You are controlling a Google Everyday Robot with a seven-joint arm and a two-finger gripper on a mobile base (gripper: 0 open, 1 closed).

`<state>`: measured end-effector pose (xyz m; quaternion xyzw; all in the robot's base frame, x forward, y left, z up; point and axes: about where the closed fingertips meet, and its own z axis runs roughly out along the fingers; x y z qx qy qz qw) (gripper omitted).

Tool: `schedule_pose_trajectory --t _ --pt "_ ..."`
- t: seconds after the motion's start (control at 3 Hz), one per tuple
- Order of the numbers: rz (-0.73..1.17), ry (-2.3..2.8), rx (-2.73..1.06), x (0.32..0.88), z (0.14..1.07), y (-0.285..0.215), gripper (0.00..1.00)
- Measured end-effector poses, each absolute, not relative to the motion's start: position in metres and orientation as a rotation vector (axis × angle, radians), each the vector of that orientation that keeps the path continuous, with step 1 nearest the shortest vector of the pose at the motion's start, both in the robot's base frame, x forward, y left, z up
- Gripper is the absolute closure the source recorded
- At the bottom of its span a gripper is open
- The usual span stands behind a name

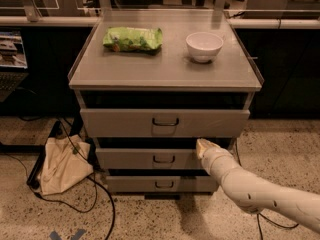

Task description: Open middle drawer

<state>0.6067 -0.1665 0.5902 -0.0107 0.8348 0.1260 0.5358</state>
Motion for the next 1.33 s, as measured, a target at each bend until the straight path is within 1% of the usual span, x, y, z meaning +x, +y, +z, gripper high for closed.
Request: schedule_pose_trajectory --t 0.67,1.0,1.33 --pt "0.249 2.044 0.083 0.629 0.534 -0.184 1.0" --pt "0.219 2.046 0.118 0.646 0.515 -0.193 1.0" --pt "0.216 2.046 0.122 0.648 0.513 -0.194 1.0"
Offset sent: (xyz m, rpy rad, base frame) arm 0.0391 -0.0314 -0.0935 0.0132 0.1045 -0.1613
